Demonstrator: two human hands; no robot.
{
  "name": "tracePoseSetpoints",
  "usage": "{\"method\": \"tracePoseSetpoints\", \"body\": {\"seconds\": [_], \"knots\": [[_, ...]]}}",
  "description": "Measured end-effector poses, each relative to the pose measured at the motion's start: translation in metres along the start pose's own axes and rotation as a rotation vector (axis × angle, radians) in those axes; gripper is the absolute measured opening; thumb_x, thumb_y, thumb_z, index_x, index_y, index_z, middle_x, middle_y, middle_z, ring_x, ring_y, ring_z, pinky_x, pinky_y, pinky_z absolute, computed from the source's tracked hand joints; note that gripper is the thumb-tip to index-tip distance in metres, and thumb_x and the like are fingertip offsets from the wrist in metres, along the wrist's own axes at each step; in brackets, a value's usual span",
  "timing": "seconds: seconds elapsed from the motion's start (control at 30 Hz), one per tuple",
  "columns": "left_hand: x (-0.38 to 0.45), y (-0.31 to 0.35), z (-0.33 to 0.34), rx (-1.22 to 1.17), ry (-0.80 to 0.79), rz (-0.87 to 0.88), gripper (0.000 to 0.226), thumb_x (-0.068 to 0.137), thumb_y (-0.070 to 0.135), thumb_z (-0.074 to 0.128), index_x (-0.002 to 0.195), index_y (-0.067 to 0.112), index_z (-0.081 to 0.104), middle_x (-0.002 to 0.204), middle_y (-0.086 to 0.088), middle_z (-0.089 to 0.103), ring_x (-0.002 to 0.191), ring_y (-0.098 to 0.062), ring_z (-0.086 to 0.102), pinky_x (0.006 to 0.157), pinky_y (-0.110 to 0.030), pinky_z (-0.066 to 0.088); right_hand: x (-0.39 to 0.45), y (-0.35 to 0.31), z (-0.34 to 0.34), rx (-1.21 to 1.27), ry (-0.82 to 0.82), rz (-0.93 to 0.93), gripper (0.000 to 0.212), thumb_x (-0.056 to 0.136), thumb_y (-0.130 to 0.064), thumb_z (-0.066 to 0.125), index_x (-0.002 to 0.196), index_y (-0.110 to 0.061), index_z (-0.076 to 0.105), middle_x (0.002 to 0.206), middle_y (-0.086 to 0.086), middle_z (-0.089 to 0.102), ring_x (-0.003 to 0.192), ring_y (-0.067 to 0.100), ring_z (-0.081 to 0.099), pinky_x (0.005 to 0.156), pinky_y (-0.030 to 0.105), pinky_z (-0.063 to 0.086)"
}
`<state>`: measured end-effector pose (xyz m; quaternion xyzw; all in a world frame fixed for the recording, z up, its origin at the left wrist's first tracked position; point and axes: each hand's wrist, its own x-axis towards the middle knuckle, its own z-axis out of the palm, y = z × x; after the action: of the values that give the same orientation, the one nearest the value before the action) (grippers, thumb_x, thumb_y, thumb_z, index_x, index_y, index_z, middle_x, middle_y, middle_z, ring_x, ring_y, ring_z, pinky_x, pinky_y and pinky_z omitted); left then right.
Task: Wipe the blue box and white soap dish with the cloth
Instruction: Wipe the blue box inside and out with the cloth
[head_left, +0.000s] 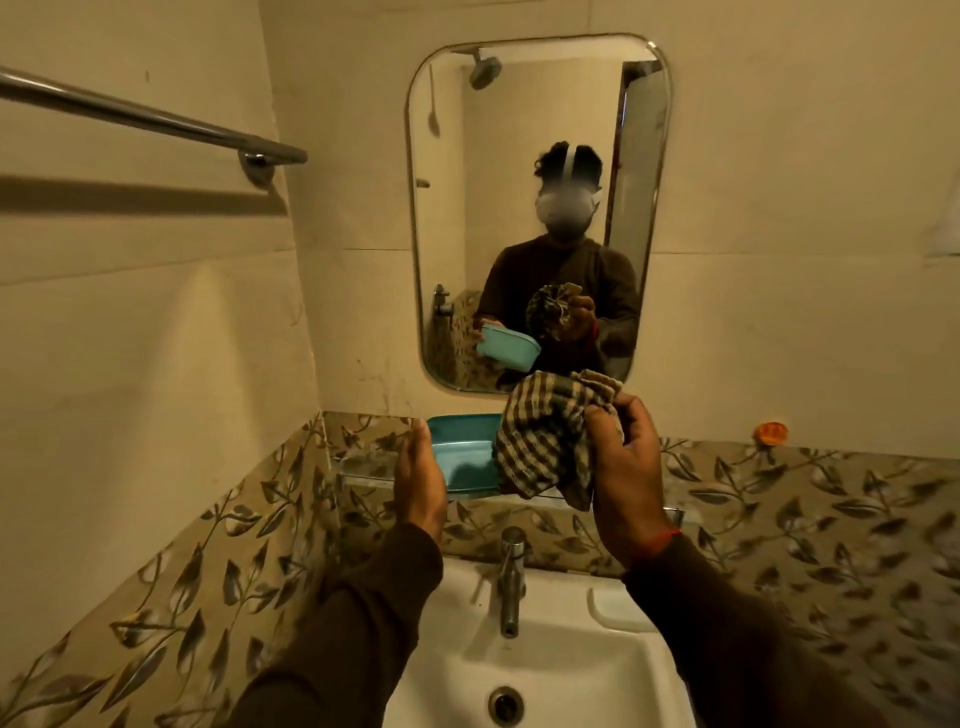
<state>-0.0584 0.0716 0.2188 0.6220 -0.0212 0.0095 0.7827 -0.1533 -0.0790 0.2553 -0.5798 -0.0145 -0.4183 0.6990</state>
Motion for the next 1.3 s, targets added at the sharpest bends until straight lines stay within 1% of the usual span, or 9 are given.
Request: {"method": "tracePoseSetpoints", "body": {"seconds": [0.27,0.4,0.5,0.6,0.73,1.0,1.1,1.2,1.3], "knots": [[-0.039,-0.012,0.041,-0.002,-0.273,-0.039,0.065,0.098,0.066,0.033,0.151,0.029,0.040,0.152,-0.008,0.048,0.138,-0.030,0.048,0.115,-0.056,0.038,-0.014,-0.001,-0.009,-0.591,-0.085,-0.014,0.013,0.087,-0.027,0.065,0.096,-0.030,0.057,0.090,-0.009,0.068,0.083,0.011,0.066,0.062,0.020,0.054],[-0.058,-0.006,0.052,0.022,-0.348,0.031,0.059,0.092,0.069,0.031,0.136,0.036,0.051,0.145,-0.005,0.054,0.134,-0.025,0.051,0.114,-0.053,0.040,-0.028,0.012,-0.014,-1.097,-0.345,-0.198,0.032,0.090,-0.029,0.063,0.119,-0.022,0.053,0.107,0.000,0.066,0.097,0.017,0.064,0.078,0.029,0.054],[-0.063,-0.008,0.054,0.039,-0.415,0.011,0.079,0.082,0.073,0.029,0.150,0.034,0.038,0.154,0.000,0.044,0.140,-0.021,0.044,0.114,-0.052,0.040,-0.025,0.007,-0.020,-1.128,-0.494,-0.147,0.049,0.090,-0.035,0.064,0.135,-0.021,0.049,0.123,0.003,0.063,0.111,0.019,0.058,0.094,0.036,0.051],[-0.065,-0.013,0.054,0.034,-0.428,0.024,0.044,0.095,0.065,0.028,0.131,0.052,0.049,0.131,0.019,0.055,0.113,0.012,0.058,0.091,-0.026,0.058,-0.019,-0.003,-0.030,-1.119,-0.663,-0.168,0.051,0.088,-0.030,0.068,0.135,-0.019,0.053,0.124,0.004,0.062,0.113,0.019,0.057,0.094,0.026,0.048],[-0.070,-0.017,0.056,0.114,-0.493,-0.012,0.079,0.085,0.073,0.026,0.150,0.031,0.042,0.153,-0.003,0.048,0.138,-0.019,0.047,0.115,-0.048,0.040,-0.017,-0.011,-0.043,-1.260,-0.843,-0.286,0.039,0.090,-0.027,0.066,0.128,-0.018,0.061,0.121,0.006,0.063,0.106,0.020,0.060,0.089,0.028,0.051],[-0.070,-0.011,0.073,0.165,-0.479,0.073,0.058,0.090,0.070,0.029,0.130,0.037,0.056,0.133,-0.006,0.063,0.120,-0.020,0.060,0.103,-0.045,0.051,-0.019,-0.008,-0.036,-1.785,-0.608,-0.454,0.050,0.089,-0.030,0.067,0.132,-0.010,0.050,0.114,0.012,0.057,0.079,0.027,0.067,0.060,0.037,0.053],[-0.062,-0.015,0.073,0.184,-0.415,0.118,0.041,0.092,0.067,0.028,0.118,0.047,0.053,0.125,-0.007,0.065,0.109,-0.020,0.064,0.086,-0.035,0.056,-0.010,-0.015,-0.036,-1.915,-0.536,-0.373,0.041,0.088,-0.032,0.067,0.123,-0.012,0.057,0.105,0.012,0.060,0.080,0.027,0.065,0.058,0.038,0.045],[-0.059,-0.023,0.071,0.145,-0.417,0.097,0.039,0.100,0.058,0.030,0.121,0.038,0.056,0.127,-0.013,0.063,0.114,-0.032,0.063,0.098,-0.052,0.054,0.000,-0.020,-0.041,-2.014,-0.599,-0.242,0.037,0.091,-0.040,0.062,0.120,-0.017,0.059,0.100,0.007,0.063,0.082,0.025,0.063,0.060,0.035,0.040],[-0.065,-0.031,0.072,0.135,-0.432,0.079,0.035,0.095,0.063,0.033,0.107,0.042,0.059,0.116,-0.010,0.067,0.106,-0.031,0.067,0.091,-0.048,0.058,-0.005,-0.015,-0.039,-2.008,-0.696,-0.070,0.038,0.090,-0.044,0.060,0.116,-0.017,0.061,0.083,0.004,0.058,0.070,0.020,0.055,0.061,0.034,0.043]]}}
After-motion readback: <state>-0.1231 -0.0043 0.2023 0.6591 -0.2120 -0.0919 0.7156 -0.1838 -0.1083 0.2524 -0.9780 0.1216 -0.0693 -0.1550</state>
